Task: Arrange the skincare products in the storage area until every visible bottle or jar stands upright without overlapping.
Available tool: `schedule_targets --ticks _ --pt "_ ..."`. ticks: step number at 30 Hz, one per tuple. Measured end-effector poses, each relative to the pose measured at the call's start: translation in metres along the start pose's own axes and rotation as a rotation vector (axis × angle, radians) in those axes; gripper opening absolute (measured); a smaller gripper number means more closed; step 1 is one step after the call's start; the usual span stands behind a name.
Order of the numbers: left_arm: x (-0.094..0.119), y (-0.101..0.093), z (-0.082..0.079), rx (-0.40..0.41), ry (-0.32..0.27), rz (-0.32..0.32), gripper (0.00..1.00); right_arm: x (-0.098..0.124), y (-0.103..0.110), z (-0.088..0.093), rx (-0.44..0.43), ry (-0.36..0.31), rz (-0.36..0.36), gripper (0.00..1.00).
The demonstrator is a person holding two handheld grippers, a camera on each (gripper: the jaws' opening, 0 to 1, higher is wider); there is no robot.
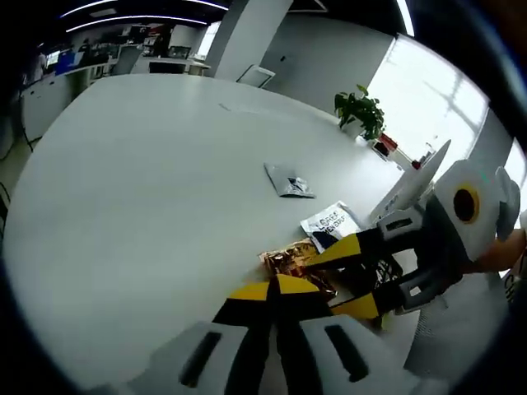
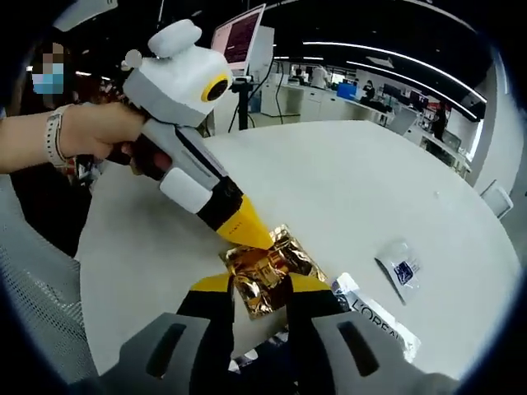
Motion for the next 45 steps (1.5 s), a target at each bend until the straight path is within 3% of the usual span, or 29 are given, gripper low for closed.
schedule_targets --ticks 30,37,43,45 --pt "-0.006 -0.004 -0.004 -0.013 -0.002 -0.024 0.0 0.001 -0.014 0.0 0.03 0.033 0.023 0.25" --pt "-0.008 -0.001 -0.006 -0.097 -0.005 -0.043 0.01 0.001 -0.016 0.0 0.021 0.037 0.007 0.25" --pt "0.004 0.011 -0.014 -0.18 -0.047 -0.138 0.0 0.0 -0.016 0.0 0.006 0.037 0.001 0.25" --pt "0.006 0.011 -0.017 -0.202 -0.061 -0.143 0.01 0.0 -0.017 0.0 0.007 0.037 0.002 0.25"
Point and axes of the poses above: the point that each gripper's makers call its tool centre point, and the gripper's own axes: x roughly backward along the fingers, y roughly to its left, z roughly out of its underside, the point moved 4 cm from there along x, roughly backward along the fingers, and after that the axes turned 10 degrees about -x, right-handed, at the moved point
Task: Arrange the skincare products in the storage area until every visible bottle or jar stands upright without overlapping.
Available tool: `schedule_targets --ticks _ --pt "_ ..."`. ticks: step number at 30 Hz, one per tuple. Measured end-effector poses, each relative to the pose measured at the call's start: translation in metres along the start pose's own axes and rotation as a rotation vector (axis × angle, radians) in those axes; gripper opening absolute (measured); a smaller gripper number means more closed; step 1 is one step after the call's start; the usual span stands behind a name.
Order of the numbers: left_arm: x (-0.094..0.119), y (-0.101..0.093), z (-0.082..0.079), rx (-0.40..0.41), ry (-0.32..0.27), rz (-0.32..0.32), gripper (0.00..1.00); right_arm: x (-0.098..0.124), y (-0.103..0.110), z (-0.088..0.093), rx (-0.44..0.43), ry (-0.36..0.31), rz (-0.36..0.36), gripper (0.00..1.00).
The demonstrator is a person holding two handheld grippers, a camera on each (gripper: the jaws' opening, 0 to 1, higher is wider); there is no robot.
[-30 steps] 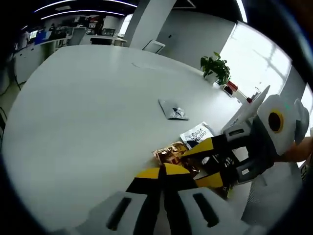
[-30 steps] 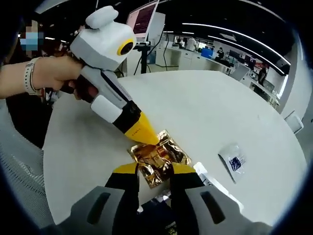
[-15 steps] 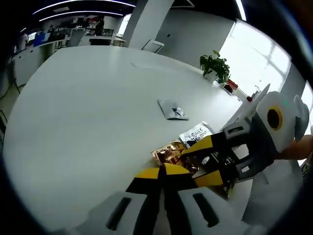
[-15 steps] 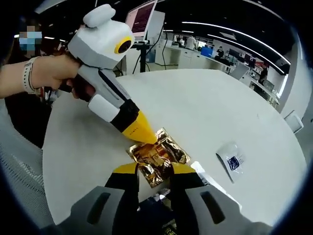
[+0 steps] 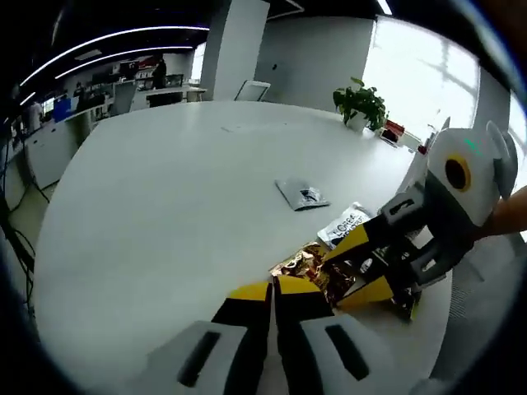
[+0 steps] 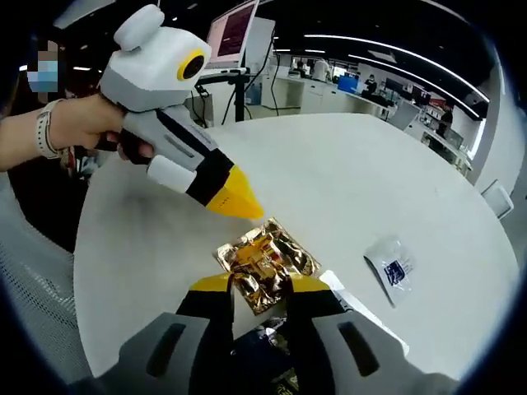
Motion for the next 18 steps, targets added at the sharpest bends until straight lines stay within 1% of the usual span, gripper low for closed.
schedule_targets --ticks 2,5,6,7,8,9,11,13,15,16,18 --pt "0.001 -0.003 -0.002 -0.004 0.0 0.011 0.0 0.0 0.0 0.0 -0.004 0.0 -0.001 0.25" --pt "0.001 -0.011 -0.005 -0.034 -0.018 0.018 0.0 0.0 0.001 0.0 -0.008 0.001 -0.002 0.25" --pt "-0.001 -0.015 -0.009 -0.049 -0.035 0.034 0.0 0.0 0.001 0.001 -0.01 0.001 -0.002 0.24" --pt "-0.002 -0.017 -0.009 -0.046 -0.035 0.037 0.0 0.0 0.001 0.001 -0.011 0.001 -0.001 0.24" --pt "-0.003 -0.022 -0.012 -0.056 -0.042 0.058 0.0 0.0 0.001 0.001 -0.01 0.0 0.0 0.24" --pt "-0.004 -0.024 -0.015 -0.068 -0.052 0.057 0.0 0.0 0.001 0.001 -0.009 0.001 0.0 0.25" --pt "-0.007 -0.023 -0.013 -0.073 -0.041 0.052 0.0 0.0 0.001 0.001 -0.012 0.0 0.0 0.24" --pt "-0.011 -0.023 -0.006 -0.076 -0.004 0.054 0.01 -0.001 0.001 0.001 -0.012 0.0 0.0 0.24" --pt "-0.014 -0.02 0.003 -0.101 0.04 0.045 0.01 -0.001 0.001 0.001 -0.012 0.0 0.001 0.24" --pt "-0.014 -0.019 0.006 -0.11 0.044 0.037 0.01 -0.001 0.001 0.001 -0.012 0.001 0.001 0.24" --pt "-0.013 -0.019 0.006 -0.103 0.038 0.035 0.01 -0.001 0.001 0.001 -0.009 0.0 0.002 0.24"
Point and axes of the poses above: the point that each gripper's makers call its tool centre point, and the gripper's own axes: x roughly backward along the fingers, y roughly to its left, z roughly out of its underside, the point moved 4 cm from there along x, roughly backward along the fingers, and after that the axes turned 10 degrees about -x, right-handed, at the moved point
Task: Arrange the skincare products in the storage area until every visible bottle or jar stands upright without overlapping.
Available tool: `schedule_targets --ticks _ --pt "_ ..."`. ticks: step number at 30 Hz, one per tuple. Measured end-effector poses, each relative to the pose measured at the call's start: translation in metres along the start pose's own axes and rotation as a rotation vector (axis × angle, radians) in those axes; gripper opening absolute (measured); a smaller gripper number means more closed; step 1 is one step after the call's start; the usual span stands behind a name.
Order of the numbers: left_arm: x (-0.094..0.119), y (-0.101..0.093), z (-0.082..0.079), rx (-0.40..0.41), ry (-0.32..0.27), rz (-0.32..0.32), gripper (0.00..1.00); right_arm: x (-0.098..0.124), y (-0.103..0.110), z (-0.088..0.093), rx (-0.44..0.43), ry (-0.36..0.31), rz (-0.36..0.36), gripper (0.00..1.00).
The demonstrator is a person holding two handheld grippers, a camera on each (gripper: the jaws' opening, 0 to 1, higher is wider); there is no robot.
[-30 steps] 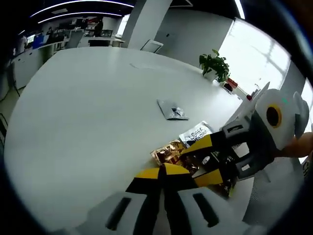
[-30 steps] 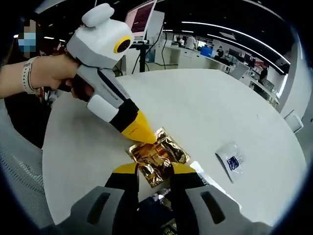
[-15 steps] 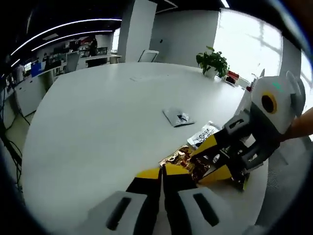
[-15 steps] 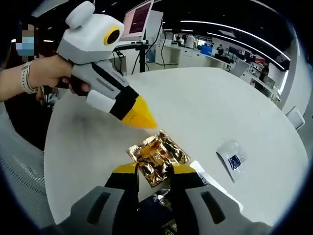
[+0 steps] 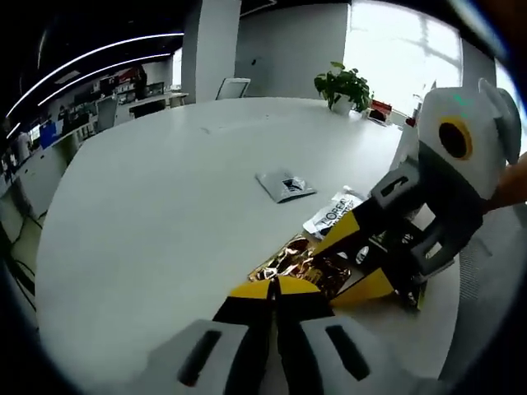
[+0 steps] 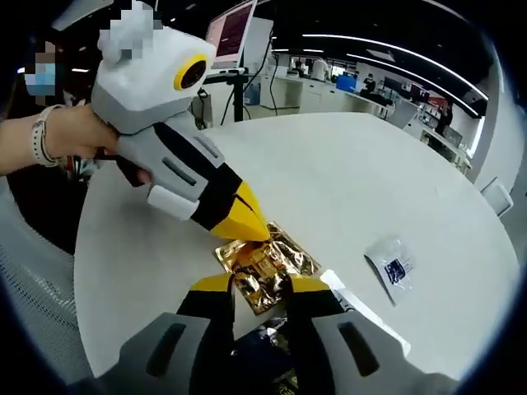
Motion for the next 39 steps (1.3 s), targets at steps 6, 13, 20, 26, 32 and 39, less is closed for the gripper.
schedule_targets --ticks 6,13,20,26,32,39 --pt "0.001 0.001 -0.004 0.022 -0.033 -0.001 0.02 0.0 0.0 0.0 0.0 0.0 0.002 0.24" --pt "0.007 -0.001 -0.013 0.057 -0.066 0.007 0.01 0.003 0.003 -0.005 0.013 -0.027 0.007 0.26" --pt "0.01 0.003 -0.012 0.053 -0.065 -0.004 0.02 0.018 0.004 -0.019 0.012 -0.077 0.022 0.26" --pt "0.021 -0.001 -0.018 0.049 -0.072 -0.015 0.04 0.033 0.006 -0.025 0.028 -0.1 0.032 0.28" --pt "0.035 -0.008 -0.027 0.031 -0.091 -0.021 0.08 0.053 0.011 -0.033 0.014 -0.137 0.037 0.29" --pt "0.054 -0.02 -0.046 -0.016 -0.113 -0.034 0.15 0.074 0.015 -0.038 0.02 -0.168 0.048 0.33"
Point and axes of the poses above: the point that each gripper's makers call its tool centre point, and the gripper's own axes: x roughly backward along the fingers, y roughly to its left, z roughly out of its underside, the point moved 4 cm from there along x, roughly backward along the fingers, and after that the axes turned 10 degrees about -x, right-handed, at the moved point
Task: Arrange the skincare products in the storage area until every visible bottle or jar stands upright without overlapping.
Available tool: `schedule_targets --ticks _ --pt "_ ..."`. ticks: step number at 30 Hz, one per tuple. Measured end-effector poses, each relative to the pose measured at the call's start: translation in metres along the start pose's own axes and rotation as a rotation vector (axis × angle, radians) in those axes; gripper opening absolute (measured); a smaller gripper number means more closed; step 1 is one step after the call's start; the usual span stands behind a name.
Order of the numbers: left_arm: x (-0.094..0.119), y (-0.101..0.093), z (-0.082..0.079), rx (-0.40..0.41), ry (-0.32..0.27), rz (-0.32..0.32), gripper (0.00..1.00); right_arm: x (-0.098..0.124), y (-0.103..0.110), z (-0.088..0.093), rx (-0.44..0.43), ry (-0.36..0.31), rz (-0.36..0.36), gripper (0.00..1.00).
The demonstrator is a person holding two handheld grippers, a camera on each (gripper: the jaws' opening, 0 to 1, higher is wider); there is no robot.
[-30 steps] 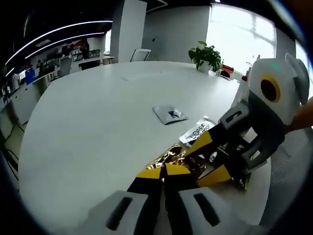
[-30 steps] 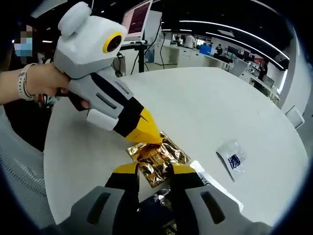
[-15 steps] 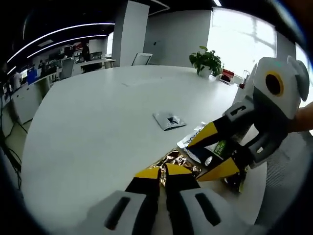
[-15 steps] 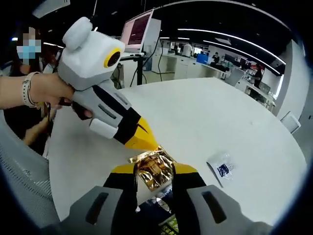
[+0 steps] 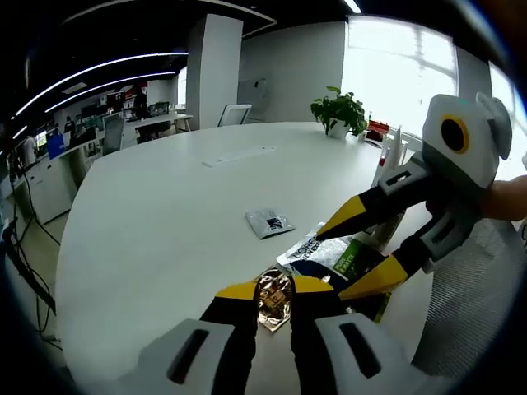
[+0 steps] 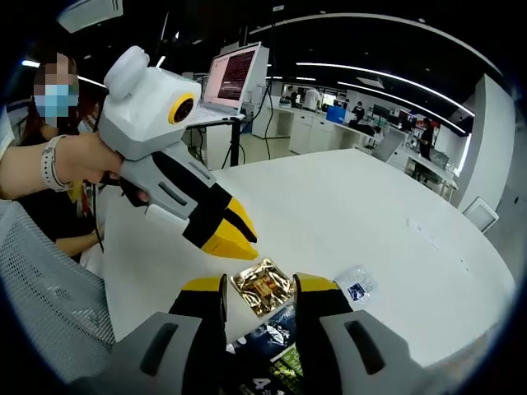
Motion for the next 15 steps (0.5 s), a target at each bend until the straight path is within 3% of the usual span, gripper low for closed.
schedule_targets --ticks 9,15 --pt "0.025 -0.022 -0.024 0.004 -0.066 0.009 0.28 0.032 0.009 -0.01 -0.006 -0.033 0.0 0.4" --pt "0.036 -0.033 -0.028 -0.019 -0.059 0.013 0.36 0.049 0.017 -0.012 -0.004 -0.043 0.004 0.46"
Point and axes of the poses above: the point that each gripper's makers call its tool centre point, and the gripper's own axes: x roughly backward along the fingers, y roughly to its left, z roughly out of its underside, the point moved 4 cm from there along x, roughly backward along the fingers, and after that the axes turned 10 degrees about -x, right-handed, at the moved point
